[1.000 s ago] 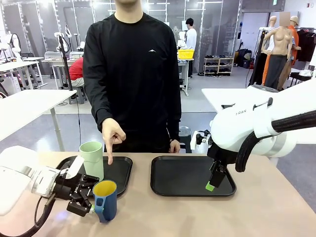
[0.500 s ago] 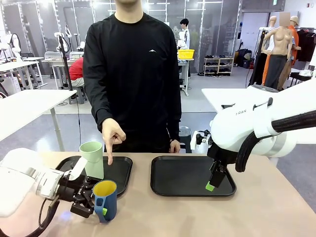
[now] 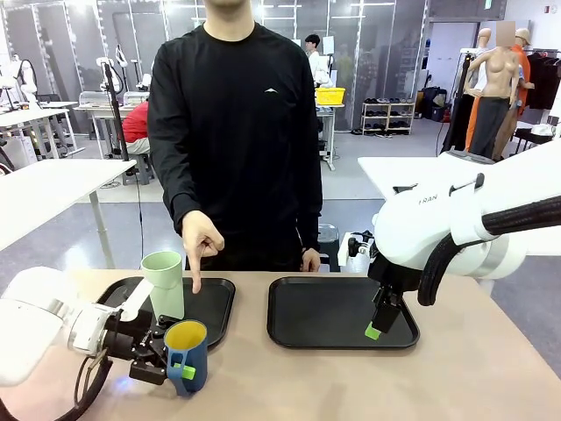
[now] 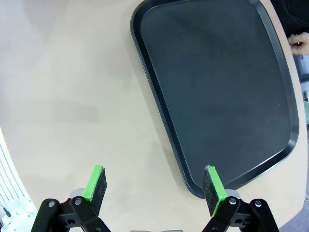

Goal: Sort and store the cups by type.
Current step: Pick up the Handle plastic cup and place it into the empty Flat Tray.

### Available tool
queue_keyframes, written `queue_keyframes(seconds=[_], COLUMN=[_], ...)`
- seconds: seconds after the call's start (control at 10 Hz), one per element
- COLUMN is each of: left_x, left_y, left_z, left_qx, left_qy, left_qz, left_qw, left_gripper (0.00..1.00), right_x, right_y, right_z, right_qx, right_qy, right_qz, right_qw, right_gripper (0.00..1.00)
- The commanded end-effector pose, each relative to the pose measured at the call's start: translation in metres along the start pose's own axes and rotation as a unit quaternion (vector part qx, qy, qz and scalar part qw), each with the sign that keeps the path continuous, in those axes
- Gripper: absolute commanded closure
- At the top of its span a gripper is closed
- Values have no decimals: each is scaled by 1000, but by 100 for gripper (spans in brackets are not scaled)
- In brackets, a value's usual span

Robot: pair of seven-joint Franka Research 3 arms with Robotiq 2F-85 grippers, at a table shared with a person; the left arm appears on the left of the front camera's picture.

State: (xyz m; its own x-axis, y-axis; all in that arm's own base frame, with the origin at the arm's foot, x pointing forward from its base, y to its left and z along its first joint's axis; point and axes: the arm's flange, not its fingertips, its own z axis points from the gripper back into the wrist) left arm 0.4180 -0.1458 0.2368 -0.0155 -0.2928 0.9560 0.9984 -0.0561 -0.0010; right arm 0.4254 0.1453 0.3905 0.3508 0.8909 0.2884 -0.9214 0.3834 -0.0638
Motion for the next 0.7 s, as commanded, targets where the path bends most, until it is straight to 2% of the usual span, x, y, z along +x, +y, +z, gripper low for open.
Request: queue_keyframes(seconds=[0.0, 0.1, 0.2, 0.3, 0.4, 0.5, 0.6], left_x=[-7, -8, -9, -10, -10, -8, -3], left_y=[6, 6, 5, 6, 6, 4, 1], left_z=[2, 2, 2, 2, 3, 4, 5], left_qx=[-10, -7, -6, -3, -2, -3, -2], left_qy=[-17, -18, -15, -16, -17, -23, -26], left_qz=[-7, -4, -4, -2, -2, -8, -3], left_qw=[1000, 1000, 1000, 1000, 1000, 1000, 1000], left_gripper=[35, 25, 54, 44, 73, 63, 78], right_x=[-1, -1, -1, -1, -1, -1, -1], right_y=[0, 0, 0, 0, 0, 0, 0], right_z=[0, 0, 0, 0, 0, 0, 0], right_qx=[-3, -3, -3, -3, -3, -3, -3], right_qy=[4, 4, 4, 4, 4, 4, 4], right_qz=[-1, -1, -1, -1, -1, -1, -1], right_qw=[1000, 1000, 1000, 1000, 1000, 1000, 1000], right_gripper=[0, 0, 0, 0, 0, 0, 0])
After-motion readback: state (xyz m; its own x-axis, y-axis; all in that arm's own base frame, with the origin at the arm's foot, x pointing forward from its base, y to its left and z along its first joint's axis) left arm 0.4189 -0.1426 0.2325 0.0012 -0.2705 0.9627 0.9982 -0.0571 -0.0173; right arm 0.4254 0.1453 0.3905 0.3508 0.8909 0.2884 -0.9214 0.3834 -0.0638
